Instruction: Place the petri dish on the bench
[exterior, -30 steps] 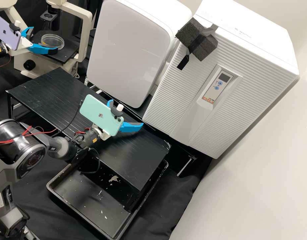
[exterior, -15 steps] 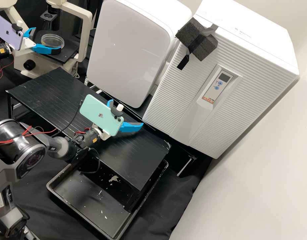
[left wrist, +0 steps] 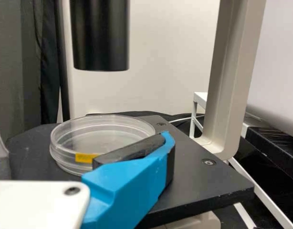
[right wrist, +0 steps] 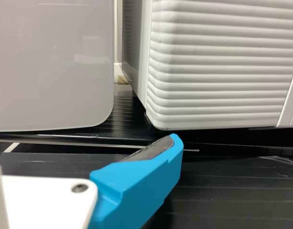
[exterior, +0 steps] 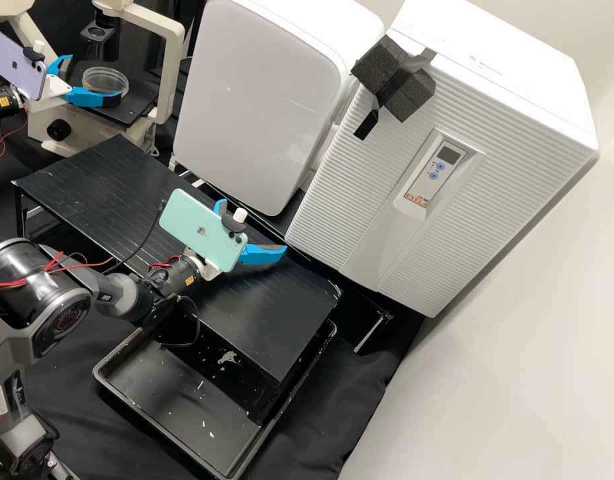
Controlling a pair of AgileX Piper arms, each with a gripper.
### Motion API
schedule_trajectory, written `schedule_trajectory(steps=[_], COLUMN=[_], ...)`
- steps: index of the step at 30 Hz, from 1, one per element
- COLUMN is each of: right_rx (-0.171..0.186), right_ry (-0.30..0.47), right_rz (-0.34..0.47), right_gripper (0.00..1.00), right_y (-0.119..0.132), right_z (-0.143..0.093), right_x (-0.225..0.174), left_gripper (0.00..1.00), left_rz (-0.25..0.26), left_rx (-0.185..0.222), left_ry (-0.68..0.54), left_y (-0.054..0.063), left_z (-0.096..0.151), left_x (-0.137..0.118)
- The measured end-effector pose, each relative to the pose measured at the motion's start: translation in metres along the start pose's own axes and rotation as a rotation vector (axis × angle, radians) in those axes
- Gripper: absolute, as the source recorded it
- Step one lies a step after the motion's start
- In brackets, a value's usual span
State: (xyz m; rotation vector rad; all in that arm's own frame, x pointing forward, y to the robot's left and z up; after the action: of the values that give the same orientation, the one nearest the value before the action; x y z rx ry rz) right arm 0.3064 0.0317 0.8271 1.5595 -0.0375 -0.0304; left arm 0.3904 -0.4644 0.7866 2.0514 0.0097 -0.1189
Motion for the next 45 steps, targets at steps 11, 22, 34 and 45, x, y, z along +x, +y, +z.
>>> schedule_trajectory(steps=[11, 22, 34, 45], right_rx=[0.0, 0.0, 0.0, 0.0], right_ry=[0.0, 0.0, 0.0, 0.0], right_rz=[0.0, 0.0, 0.0, 0.0], right_gripper=[1.0, 1.0, 1.0, 1.0], right_y=[0.0, 0.0, 0.0, 0.0], right_z=[0.0, 0.0, 0.0, 0.0], right_x=[0.0, 0.0, 0.0, 0.0], left_gripper=[0.0, 0.0, 0.0, 0.0], left_rz=[0.003, 0.01, 0.026, 0.016], left_rx=[0.01, 0.008, 0.006, 0.0], left_ry=[-0.014, -0.015, -0.021, -0.057], left_y=[-0.001, -0.003, -0.005, -0.007], left_z=[-0.002, -0.002, -0.003, -0.001], left_x=[-0.002, -0.002, -0.004, -0.015])
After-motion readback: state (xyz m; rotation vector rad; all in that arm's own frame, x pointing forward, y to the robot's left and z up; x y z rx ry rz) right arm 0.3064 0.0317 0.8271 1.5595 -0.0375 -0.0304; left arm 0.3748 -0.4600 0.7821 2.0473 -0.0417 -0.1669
